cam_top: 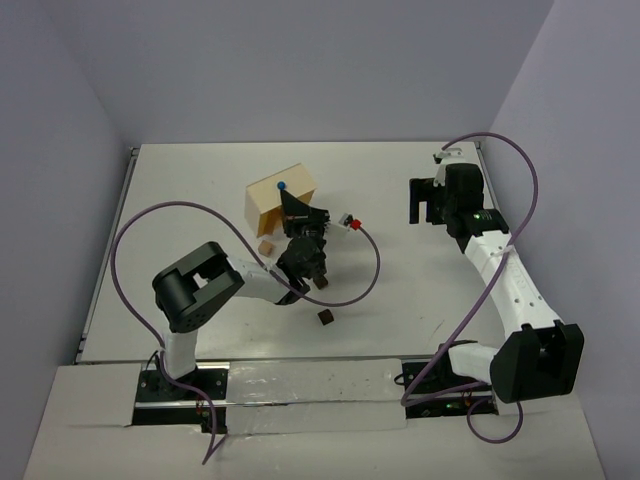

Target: Build the wood block tower

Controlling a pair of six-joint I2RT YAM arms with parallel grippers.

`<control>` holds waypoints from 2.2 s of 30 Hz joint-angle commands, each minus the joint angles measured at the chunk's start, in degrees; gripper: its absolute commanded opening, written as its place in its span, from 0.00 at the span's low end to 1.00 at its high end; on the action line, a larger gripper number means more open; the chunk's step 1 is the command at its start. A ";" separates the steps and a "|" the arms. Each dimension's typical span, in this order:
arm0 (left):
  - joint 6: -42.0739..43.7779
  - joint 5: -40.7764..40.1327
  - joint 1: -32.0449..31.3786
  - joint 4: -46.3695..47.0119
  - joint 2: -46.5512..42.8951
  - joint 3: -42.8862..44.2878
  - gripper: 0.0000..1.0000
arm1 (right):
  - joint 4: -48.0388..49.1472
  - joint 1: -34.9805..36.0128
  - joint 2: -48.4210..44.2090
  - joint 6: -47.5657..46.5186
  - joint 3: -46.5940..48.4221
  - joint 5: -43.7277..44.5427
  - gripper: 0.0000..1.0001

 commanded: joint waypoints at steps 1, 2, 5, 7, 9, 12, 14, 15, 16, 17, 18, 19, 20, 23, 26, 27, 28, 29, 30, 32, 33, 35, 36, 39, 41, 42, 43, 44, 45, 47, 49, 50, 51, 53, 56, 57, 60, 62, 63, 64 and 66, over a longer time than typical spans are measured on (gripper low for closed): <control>2.38 3.57 -2.07 32.29 -0.09 0.22 0.00 | 1.02 -0.23 -1.75 0.01 -0.04 0.45 1.00; 2.14 6.17 -2.65 32.46 -0.65 -1.98 0.00 | 1.20 -0.31 -1.76 -0.08 -0.05 0.36 1.00; 3.27 2.63 -0.11 30.86 0.13 2.98 0.00 | 1.20 -0.23 -1.50 -0.08 0.30 0.27 1.00; 3.95 9.61 -3.45 32.46 -0.21 -4.02 0.00 | 1.73 -0.31 -1.01 0.00 0.22 -0.23 1.00; 4.29 5.69 -1.84 32.37 0.08 0.14 0.00 | 1.16 -0.24 -0.53 0.26 0.83 -0.34 1.00; 3.56 2.14 -3.68 32.22 -0.62 1.79 0.00 | 1.88 -0.31 -1.23 -0.12 -0.10 -0.17 1.00; 2.87 2.05 -3.57 32.19 -0.72 -2.10 0.00 | 2.13 -0.31 -1.19 -0.11 -0.42 -0.24 1.00; 3.49 1.79 -3.41 32.29 -0.40 -2.59 0.00 | 2.02 -0.31 -1.04 -0.11 -0.33 -0.29 1.00; 5.16 1.12 -3.46 32.52 0.21 -1.06 0.00 | 1.69 -0.31 -0.82 -0.17 0.00 -0.34 1.00; 5.57 0.08 -4.15 32.48 -1.57 1.25 0.00 | 1.17 -0.25 -0.66 -0.24 0.52 -0.42 1.00; 3.30 -0.67 -5.06 31.77 -2.92 1.56 0.00 | 1.08 -0.27 -0.74 -0.26 0.73 -0.44 1.00; 0.47 -1.16 -5.75 30.47 -3.80 0.94 0.00 | 1.15 -0.32 -0.90 -0.30 0.85 -0.45 1.00; -0.50 -0.45 -4.41 26.09 -2.81 -1.71 0.00 | 1.36 -0.39 -1.12 -0.58 0.99 -0.52 1.00; 1.70 -0.33 -2.68 31.34 -1.03 -3.27 0.00 | 0.74 -0.40 -0.73 -0.35 2.06 0.30 1.00; -2.94 -1.24 -1.95 27.60 -2.08 -2.92 0.00 | 0.71 -0.35 -0.94 -0.35 1.95 0.04 1.00; -2.73 -1.23 -1.78 28.08 -1.98 -2.94 0.00 | 0.77 -0.31 -0.97 -0.30 1.84 0.00 1.00; -1.99 -1.01 -1.56 29.37 -1.76 -3.03 0.00 | 0.67 -0.36 -0.87 -0.26 1.80 0.00 1.00; 0.86 -0.47 -1.54 31.42 -1.69 -2.44 0.00 | 0.45 -0.40 -0.75 -0.17 1.89 -0.09 1.00; 3.95 -0.52 -1.89 32.53 -2.33 -0.96 0.00 | 0.19 -0.40 -0.70 -0.09 2.02 -0.17 1.00; 7.70 -0.68 -4.39 32.57 -6.31 8.05 0.00 | -0.46 -0.40 -1.20 -0.38 2.13 0.02 1.00; 7.28 0.34 -3.70 31.04 -7.29 7.68 0.00 | -0.46 -0.40 -1.57 -0.54 2.05 0.07 1.00; -4.14 -2.03 -1.89 20.79 -8.93 2.24 0.00 | -0.64 -0.40 -1.76 -0.87 2.41 0.44 1.00; -9.72 -1.78 -1.88 16.13 -8.94 -0.94 0.00 | -0.81 -0.32 -1.58 -0.88 2.41 0.88 1.00; -18.44 -3.65 -1.45 9.62 -8.24 -4.57 0.00 | -0.83 -0.40 -1.44 -1.20 2.37 1.57 1.00; -15.00 -3.71 -1.01 14.50 -6.84 -4.59 0.00 | -0.87 -0.43 -1.15 -1.05 2.12 1.44 1.00; -14.81 -3.51 -1.00 15.80 -7.06 -4.41 0.00 | -0.81 -0.49 -1.14 -1.01 2.06 1.26 1.00; -15.76 -3.45 -1.00 15.18 -7.76 -4.22 0.00 | -0.81 -0.49 -1.14 -0.88 2.06 1.07 1.00; -17.74 -3.45 -0.93 12.42 -8.79 -4.21 0.00 | -0.88 -0.49 -0.94 -0.74 2.27 0.96 1.00; -19.76 -3.45 -0.86 9.57 -9.84 -4.21 0.00 | -0.95 -0.49 -0.72 -0.60 2.49 0.85 1.00; -22.07 -3.49 -0.61 4.76 -11.22 -4.43 0.00 | -1.25 -0.47 -0.66 -0.26 2.98 0.53 1.00; -17.46 -3.22 -0.54 8.48 -10.74 -4.77 0.00 | -1.18 -0.40 -0.93 -0.19 3.12 0.39 1.00; -13.72 -2.15 -0.68 12.38 -9.83 -4.64 0.00 | -1.22 -0.40 -1.09 -0.17 3.00 0.42 1.00; -6.16 0.24 -1.23 20.68 -8.81 -4.24 0.00 | -1.32 -0.44 -1.28 -0.28 2.91 0.62 1.00; 4.26 5.23 -2.99 31.87 -7.24 -3.94 0.00 | -1.43 -0.49 -1.66 -0.49 2.74 0.82 1.00; 5.91 7.12 -4.28 32.43 -4.29 -5.78 0.00 | -1.58 -0.43 -1.93 -0.85 2.72 1.14 1.00; 5.98 7.19 -4.09 32.46 -3.60 -5.96 0.00 | -1.60 -0.40 -1.94 -0.88 2.76 1.32 1.00; 5.24 6.19 -3.22 32.45 -1.70 -4.70 0.00 | -1.22 -0.49 -2.48 -0.88 2.07 1.43 1.00; 4.96 6.43 -0.64 32.39 -0.82 -3.42 0.00 | -0.99 -0.49 -2.73 -0.79 1.34 1.45 1.00; 5.12 5.23 0.01 32.37 0.15 -1.56 0.00 | -0.93 -0.43 -2.73 -0.79 0.94 1.43 1.00; 5.75 4.57 -0.36 32.43 1.02 -2.08 0.00 | -0.47 -0.46 -2.73 -0.79 0.65 1.22 1.00; 5.31 8.18 -2.71 32.46 1.42 -5.24 0.00 | -0.59 -0.45 -1.80 -0.50 0.94 0.83 1.00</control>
